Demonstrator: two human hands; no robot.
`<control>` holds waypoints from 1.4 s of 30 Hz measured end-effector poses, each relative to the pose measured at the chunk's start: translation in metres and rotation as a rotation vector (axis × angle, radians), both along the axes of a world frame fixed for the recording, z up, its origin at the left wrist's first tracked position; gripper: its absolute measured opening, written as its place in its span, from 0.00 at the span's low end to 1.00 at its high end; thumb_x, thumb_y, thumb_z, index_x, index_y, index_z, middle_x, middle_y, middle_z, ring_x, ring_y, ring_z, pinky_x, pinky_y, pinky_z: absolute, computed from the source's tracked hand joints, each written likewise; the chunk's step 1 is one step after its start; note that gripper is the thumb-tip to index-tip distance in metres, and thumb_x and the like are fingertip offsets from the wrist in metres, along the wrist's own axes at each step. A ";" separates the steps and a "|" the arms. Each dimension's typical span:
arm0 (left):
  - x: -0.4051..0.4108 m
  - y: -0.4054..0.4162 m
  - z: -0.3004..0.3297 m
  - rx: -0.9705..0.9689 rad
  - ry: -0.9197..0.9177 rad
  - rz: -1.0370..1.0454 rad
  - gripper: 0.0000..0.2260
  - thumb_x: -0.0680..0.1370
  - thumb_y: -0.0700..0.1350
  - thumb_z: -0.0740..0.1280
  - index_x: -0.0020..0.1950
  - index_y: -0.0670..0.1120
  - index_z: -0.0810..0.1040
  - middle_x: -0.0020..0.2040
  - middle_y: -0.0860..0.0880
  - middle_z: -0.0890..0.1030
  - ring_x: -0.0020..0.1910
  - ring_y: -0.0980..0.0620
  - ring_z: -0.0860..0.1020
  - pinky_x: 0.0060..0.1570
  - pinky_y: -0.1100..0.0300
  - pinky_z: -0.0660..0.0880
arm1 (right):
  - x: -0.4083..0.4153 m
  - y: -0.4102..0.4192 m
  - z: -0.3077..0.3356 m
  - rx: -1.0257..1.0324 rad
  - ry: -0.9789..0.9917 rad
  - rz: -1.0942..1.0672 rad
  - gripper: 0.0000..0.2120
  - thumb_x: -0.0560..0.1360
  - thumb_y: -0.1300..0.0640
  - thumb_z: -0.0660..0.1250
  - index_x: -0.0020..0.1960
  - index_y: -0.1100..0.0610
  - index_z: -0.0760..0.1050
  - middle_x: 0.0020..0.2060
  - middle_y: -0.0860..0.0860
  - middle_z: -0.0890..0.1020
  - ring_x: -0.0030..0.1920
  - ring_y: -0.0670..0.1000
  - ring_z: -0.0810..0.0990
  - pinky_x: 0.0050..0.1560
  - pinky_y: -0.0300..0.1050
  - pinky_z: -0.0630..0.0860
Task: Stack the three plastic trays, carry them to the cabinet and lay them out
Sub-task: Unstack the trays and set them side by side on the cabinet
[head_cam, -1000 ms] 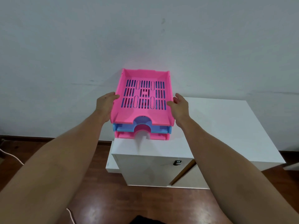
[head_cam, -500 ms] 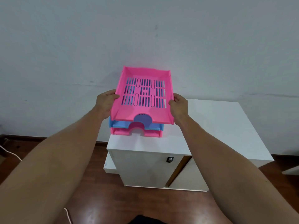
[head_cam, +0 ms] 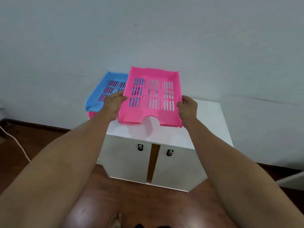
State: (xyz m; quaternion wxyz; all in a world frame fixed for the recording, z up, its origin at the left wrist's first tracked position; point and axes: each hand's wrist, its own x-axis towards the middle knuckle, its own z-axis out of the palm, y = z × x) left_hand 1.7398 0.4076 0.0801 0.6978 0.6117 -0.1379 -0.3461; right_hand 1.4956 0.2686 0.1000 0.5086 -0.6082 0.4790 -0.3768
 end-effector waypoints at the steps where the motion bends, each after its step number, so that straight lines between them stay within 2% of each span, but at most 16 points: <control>1: -0.013 -0.001 -0.003 0.004 -0.004 0.006 0.17 0.78 0.29 0.64 0.65 0.39 0.81 0.47 0.42 0.87 0.34 0.51 0.85 0.39 0.57 0.84 | -0.013 -0.002 0.000 0.001 0.006 0.000 0.17 0.76 0.72 0.60 0.43 0.53 0.80 0.37 0.47 0.83 0.37 0.47 0.80 0.42 0.39 0.79; 3: -0.038 0.000 -0.007 0.027 -0.017 0.004 0.17 0.78 0.29 0.65 0.64 0.41 0.82 0.50 0.42 0.87 0.38 0.51 0.85 0.43 0.55 0.84 | -0.036 -0.005 -0.001 0.012 0.010 -0.009 0.19 0.76 0.72 0.61 0.40 0.49 0.79 0.37 0.45 0.82 0.37 0.45 0.80 0.42 0.40 0.79; 6: -0.067 0.003 -0.010 0.068 -0.016 0.011 0.15 0.78 0.32 0.67 0.56 0.49 0.85 0.53 0.45 0.86 0.48 0.46 0.85 0.51 0.51 0.82 | -0.064 -0.006 -0.005 0.031 0.015 -0.013 0.20 0.74 0.71 0.62 0.38 0.47 0.78 0.37 0.45 0.83 0.39 0.48 0.81 0.46 0.44 0.80; 7: -0.075 0.005 -0.011 0.078 -0.023 0.000 0.15 0.78 0.32 0.67 0.55 0.50 0.85 0.55 0.46 0.85 0.49 0.46 0.84 0.49 0.52 0.82 | -0.072 -0.006 -0.007 0.042 0.017 -0.014 0.20 0.74 0.71 0.62 0.38 0.47 0.78 0.37 0.45 0.83 0.40 0.49 0.82 0.47 0.45 0.81; 9: -0.088 0.006 -0.013 0.102 -0.038 -0.015 0.15 0.78 0.33 0.68 0.61 0.47 0.84 0.54 0.47 0.85 0.47 0.49 0.84 0.42 0.58 0.81 | -0.085 -0.006 -0.011 0.060 0.011 -0.015 0.19 0.74 0.71 0.63 0.40 0.46 0.79 0.38 0.44 0.84 0.40 0.47 0.82 0.47 0.44 0.81; 11: -0.098 0.006 -0.017 0.121 -0.037 -0.034 0.18 0.78 0.32 0.68 0.67 0.43 0.81 0.53 0.47 0.85 0.46 0.49 0.83 0.40 0.60 0.81 | -0.096 -0.007 -0.017 0.071 0.003 -0.016 0.19 0.75 0.71 0.63 0.42 0.46 0.79 0.40 0.44 0.84 0.40 0.45 0.83 0.48 0.44 0.80; 15: -0.115 0.004 -0.022 0.150 -0.013 -0.051 0.19 0.78 0.31 0.67 0.68 0.41 0.79 0.48 0.48 0.84 0.39 0.54 0.82 0.31 0.66 0.79 | -0.110 -0.012 -0.031 0.082 0.022 -0.033 0.15 0.76 0.71 0.62 0.49 0.52 0.80 0.40 0.43 0.83 0.40 0.42 0.82 0.49 0.44 0.80; 17: -0.121 0.003 -0.030 0.171 -0.003 -0.045 0.19 0.79 0.31 0.67 0.68 0.42 0.79 0.47 0.49 0.84 0.36 0.56 0.83 0.30 0.67 0.79 | -0.113 -0.015 -0.039 0.088 0.050 -0.024 0.15 0.76 0.71 0.62 0.49 0.52 0.79 0.40 0.43 0.83 0.41 0.43 0.82 0.53 0.47 0.82; 19: -0.122 0.003 -0.042 0.196 0.012 -0.029 0.19 0.78 0.31 0.67 0.69 0.41 0.79 0.51 0.47 0.85 0.39 0.55 0.82 0.38 0.62 0.82 | -0.112 -0.016 -0.049 0.089 0.082 -0.011 0.17 0.75 0.71 0.62 0.43 0.49 0.79 0.39 0.43 0.83 0.41 0.47 0.83 0.56 0.52 0.83; 21: -0.121 0.002 -0.053 0.218 0.025 -0.012 0.20 0.78 0.31 0.68 0.70 0.42 0.79 0.59 0.43 0.84 0.44 0.51 0.82 0.53 0.51 0.83 | -0.111 -0.018 -0.059 0.087 0.108 -0.013 0.20 0.74 0.70 0.62 0.40 0.45 0.78 0.38 0.43 0.84 0.43 0.51 0.83 0.58 0.55 0.83; 22: -0.120 0.002 -0.058 0.227 0.028 -0.010 0.20 0.78 0.32 0.68 0.70 0.42 0.78 0.61 0.42 0.83 0.46 0.49 0.82 0.57 0.49 0.81 | -0.110 -0.017 -0.064 0.088 0.119 -0.014 0.20 0.74 0.70 0.62 0.39 0.45 0.78 0.38 0.43 0.84 0.44 0.52 0.83 0.59 0.56 0.83; 27: -0.115 0.002 -0.074 0.275 0.048 -0.004 0.19 0.79 0.32 0.67 0.70 0.42 0.78 0.59 0.42 0.84 0.44 0.50 0.83 0.46 0.55 0.82 | -0.100 -0.019 -0.086 0.105 0.152 -0.018 0.20 0.74 0.70 0.62 0.38 0.45 0.77 0.40 0.48 0.86 0.44 0.51 0.82 0.60 0.59 0.83; 32: -0.112 -0.005 -0.088 0.309 0.068 -0.004 0.20 0.79 0.32 0.67 0.70 0.42 0.77 0.59 0.43 0.83 0.45 0.50 0.82 0.60 0.46 0.79 | -0.090 -0.027 -0.104 0.121 0.149 -0.022 0.17 0.75 0.71 0.61 0.51 0.52 0.82 0.39 0.42 0.84 0.41 0.48 0.82 0.51 0.48 0.83; 34: -0.110 -0.009 -0.092 0.324 0.049 -0.004 0.20 0.79 0.32 0.67 0.71 0.42 0.77 0.59 0.44 0.82 0.46 0.49 0.82 0.60 0.46 0.79 | -0.085 -0.031 -0.109 0.113 0.139 -0.018 0.18 0.75 0.71 0.61 0.56 0.55 0.82 0.40 0.41 0.83 0.40 0.45 0.81 0.46 0.40 0.80; 38: -0.105 -0.017 -0.098 0.336 0.006 0.046 0.19 0.79 0.33 0.68 0.71 0.41 0.76 0.63 0.44 0.82 0.54 0.45 0.81 0.58 0.52 0.78 | -0.075 -0.038 -0.121 0.093 0.136 0.025 0.20 0.76 0.71 0.58 0.57 0.54 0.81 0.42 0.41 0.84 0.38 0.41 0.81 0.36 0.28 0.77; 42: -0.099 -0.022 -0.102 0.401 -0.083 0.147 0.18 0.78 0.35 0.72 0.67 0.38 0.79 0.62 0.42 0.83 0.53 0.45 0.80 0.60 0.52 0.78 | -0.062 -0.046 -0.133 0.076 0.144 0.037 0.20 0.76 0.72 0.56 0.57 0.56 0.81 0.44 0.46 0.85 0.37 0.43 0.80 0.33 0.27 0.75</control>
